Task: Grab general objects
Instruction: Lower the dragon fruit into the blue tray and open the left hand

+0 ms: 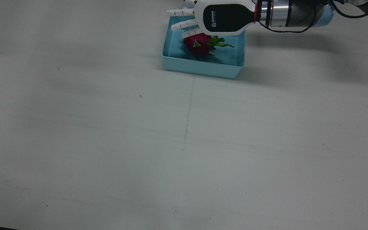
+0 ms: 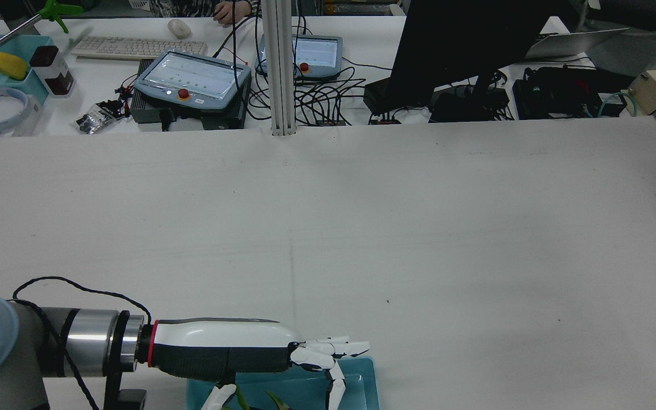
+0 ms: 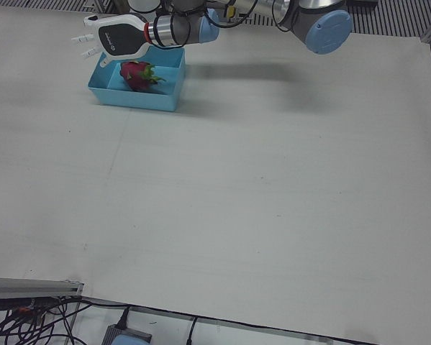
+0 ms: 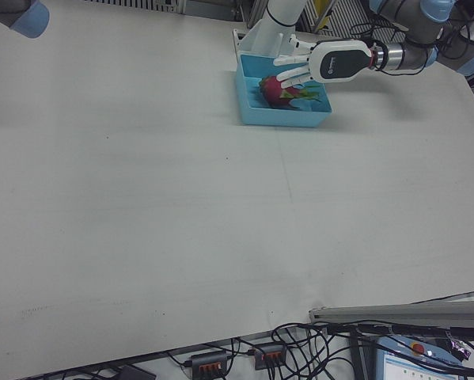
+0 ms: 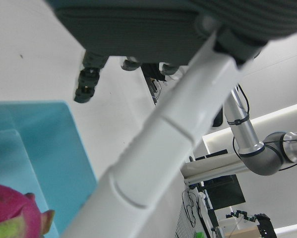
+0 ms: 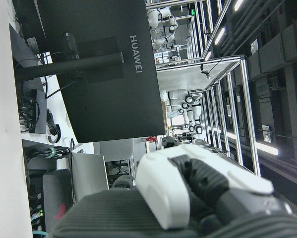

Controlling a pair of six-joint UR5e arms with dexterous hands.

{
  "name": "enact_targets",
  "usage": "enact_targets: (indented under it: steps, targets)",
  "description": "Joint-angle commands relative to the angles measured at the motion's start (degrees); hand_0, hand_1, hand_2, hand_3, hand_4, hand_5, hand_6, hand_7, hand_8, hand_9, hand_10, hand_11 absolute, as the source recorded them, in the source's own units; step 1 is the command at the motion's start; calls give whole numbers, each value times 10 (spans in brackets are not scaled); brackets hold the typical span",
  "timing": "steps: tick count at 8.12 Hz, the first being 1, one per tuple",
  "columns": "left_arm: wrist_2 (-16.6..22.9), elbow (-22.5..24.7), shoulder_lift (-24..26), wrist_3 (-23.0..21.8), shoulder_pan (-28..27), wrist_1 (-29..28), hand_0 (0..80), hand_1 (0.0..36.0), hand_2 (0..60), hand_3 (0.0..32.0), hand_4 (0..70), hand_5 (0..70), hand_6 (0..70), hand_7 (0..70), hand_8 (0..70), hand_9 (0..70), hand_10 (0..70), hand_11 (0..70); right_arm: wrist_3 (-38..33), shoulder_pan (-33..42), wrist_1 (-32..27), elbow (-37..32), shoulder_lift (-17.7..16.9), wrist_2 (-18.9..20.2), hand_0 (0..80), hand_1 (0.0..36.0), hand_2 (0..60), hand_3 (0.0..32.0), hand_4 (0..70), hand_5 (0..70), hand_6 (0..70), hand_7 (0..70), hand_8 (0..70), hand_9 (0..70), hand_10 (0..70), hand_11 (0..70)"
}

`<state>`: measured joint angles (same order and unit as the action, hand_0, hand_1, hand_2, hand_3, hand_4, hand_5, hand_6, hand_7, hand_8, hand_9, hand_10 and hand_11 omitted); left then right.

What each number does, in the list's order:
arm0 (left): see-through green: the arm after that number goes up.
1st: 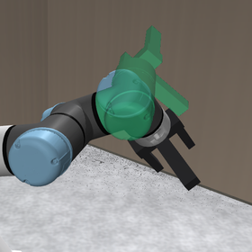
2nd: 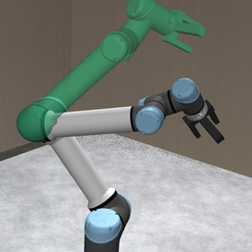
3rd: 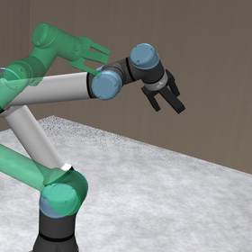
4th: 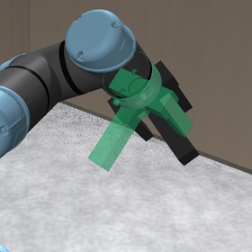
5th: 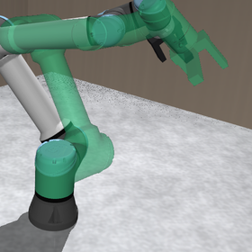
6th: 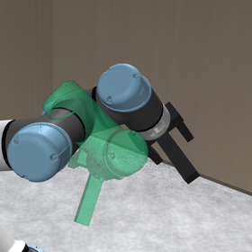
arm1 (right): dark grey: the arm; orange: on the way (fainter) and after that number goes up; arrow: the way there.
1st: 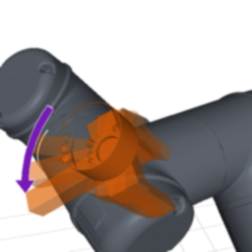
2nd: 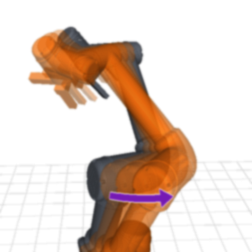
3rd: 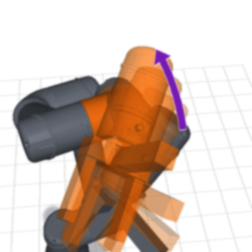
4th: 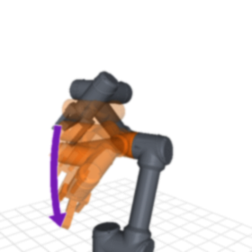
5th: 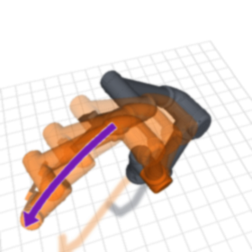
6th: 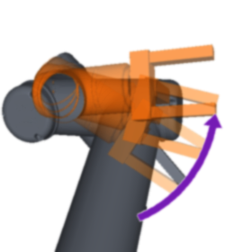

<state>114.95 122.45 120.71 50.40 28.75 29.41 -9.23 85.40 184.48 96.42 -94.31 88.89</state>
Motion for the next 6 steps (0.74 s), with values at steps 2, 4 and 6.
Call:
enact_targets:
  steps: [2, 4, 6]
  targets:
    - [5, -31, -36, -20, 251, -5, 800, 323, 0, 320, 0, 656, 0, 103, 99, 18, 11, 54, 0, 0, 0, 0, 0, 0, 0, 0, 0, 0, 0, 0, 0, 0, 0, 0, 0, 0]
    - [-5, -137, -36, -41, 345, -65, 800, 360, 59, 58, 188, 700, 119, 209, 39, 55, 85, 174, 0, -1, 0, 0, 0, 0, 0, 0, 0, 0, 0, 0, 0, 0, 0, 0, 0, 0]
    - [-123, -230, -51, -106, 397, -141, 800, 355, 4, 0, 247, 700, 151, 193, 41, 65, 86, 164, 0, -1, 0, 0, 0, 0, 0, 0, 0, 0, 0, 0, 0, 0, 0, 0, 0, 0]
